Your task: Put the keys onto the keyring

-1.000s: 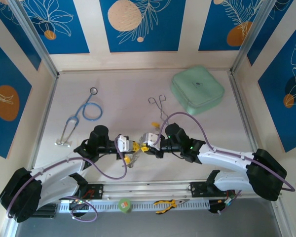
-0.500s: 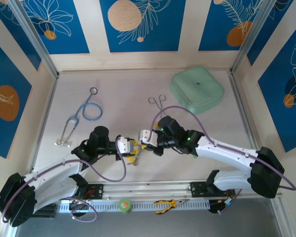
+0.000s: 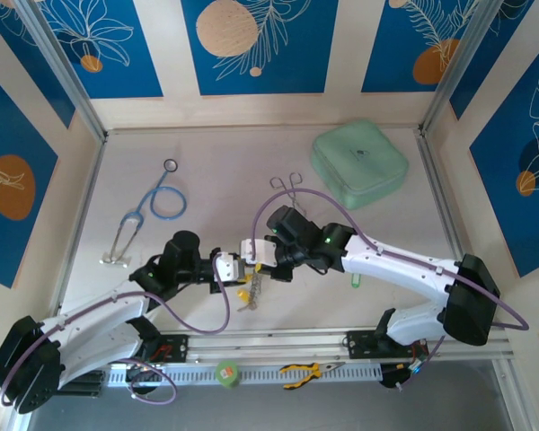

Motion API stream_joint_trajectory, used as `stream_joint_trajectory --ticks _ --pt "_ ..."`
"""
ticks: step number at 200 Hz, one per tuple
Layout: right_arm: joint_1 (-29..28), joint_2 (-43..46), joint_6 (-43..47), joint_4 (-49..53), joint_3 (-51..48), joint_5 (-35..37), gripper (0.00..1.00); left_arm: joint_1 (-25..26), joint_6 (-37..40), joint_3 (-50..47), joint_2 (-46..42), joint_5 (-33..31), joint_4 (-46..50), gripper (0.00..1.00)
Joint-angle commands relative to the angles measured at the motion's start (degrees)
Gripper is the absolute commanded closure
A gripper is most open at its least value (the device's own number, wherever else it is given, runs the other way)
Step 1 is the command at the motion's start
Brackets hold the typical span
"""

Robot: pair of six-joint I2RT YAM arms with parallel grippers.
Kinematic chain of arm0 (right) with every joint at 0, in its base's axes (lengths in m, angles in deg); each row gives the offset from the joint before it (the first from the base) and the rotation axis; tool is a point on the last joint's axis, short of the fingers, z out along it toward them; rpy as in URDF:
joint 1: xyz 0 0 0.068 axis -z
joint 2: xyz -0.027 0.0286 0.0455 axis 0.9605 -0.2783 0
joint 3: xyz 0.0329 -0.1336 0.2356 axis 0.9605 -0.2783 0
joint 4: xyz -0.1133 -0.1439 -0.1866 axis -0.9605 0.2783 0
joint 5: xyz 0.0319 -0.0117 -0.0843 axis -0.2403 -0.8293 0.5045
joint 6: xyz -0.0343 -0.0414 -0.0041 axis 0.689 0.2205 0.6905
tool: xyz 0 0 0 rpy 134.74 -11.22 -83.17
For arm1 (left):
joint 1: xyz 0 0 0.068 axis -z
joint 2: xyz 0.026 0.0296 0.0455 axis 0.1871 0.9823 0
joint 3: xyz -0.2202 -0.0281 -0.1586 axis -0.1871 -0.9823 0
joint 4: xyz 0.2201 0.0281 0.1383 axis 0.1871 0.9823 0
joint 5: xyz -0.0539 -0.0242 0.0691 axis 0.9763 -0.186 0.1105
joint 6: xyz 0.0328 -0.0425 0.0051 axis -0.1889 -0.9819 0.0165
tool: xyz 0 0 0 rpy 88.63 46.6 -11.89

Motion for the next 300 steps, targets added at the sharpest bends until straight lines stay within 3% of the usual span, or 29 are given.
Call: stream_joint_trajectory --ticks 1,42,106,129,153,179,186,199,213,241,276,300 --pt "-0.8 -1.0 1.5 2.3 2.8 0.9 1.0 0.8 1.2 1.8 -0.3 -0.1 0.3 0.78" --pt "-1.5 -1.8 1.6 2.8 3.8 -0.1 1.0 0.8 0.4 1.4 -0.7 0.3 -1.0 0.84" --pt "-1.7 -2.1 1.4 2.4 3.3 -2.6 1.0 0.8 -3.2 -0.1 -1.0 -0.8 -6.6 0.84" --pt "-1.8 -1.7 1.5 2.0 2.6 -3.6 1.0 0.8 -4.4 -0.5 -1.1 -1.2 -8.1 0.89" --pt "-1.8 -0.8 1.6 1.0 1.5 -4.6 1.0 0.8 -5.7 -1.0 -1.4 -1.8 -9.8 1.0" --pt "-0.9 1.6 0.2 -2.2 -0.7 -6.0 1.0 0.8 -6.9 -1.5 -1.4 -1.9 -10.9 1.0" --pt "-0.1 2.9 -1.2 -3.9 -1.8 -6.5 0.93 0.8 -7.1 -1.6 -1.4 -1.9 -11.0 1.0" --pt "2.2 6.4 -4.9 -7.7 -4.5 -8.0 0.69 0.8 -7.4 -2.2 -1.5 -1.8 -11.4 1.0" --pt "5.1 10.7 -9.8 -11.5 -8.3 -10.2 0.6 0.8 -7.9 -2.8 -1.7 -1.9 -12.6 1.0" --pt "8.1 17.1 -19.1 -16.0 -15.0 -11.9 0.54 0.8 -8.8 -4.4 -1.8 -2.1 -16.0 1.0" --pt "7.6 17.9 -30.6 -20.1 -19.4 -12.4 0.53 0.8 -8.7 -5.1 -1.0 -2.5 -18.1 1.0" --pt "5.1 16.8 -31.7 -23.6 -21.2 -12.0 0.54 0.9 -8.8 -5.1 -0.4 -2.7 -18.5 1.0"
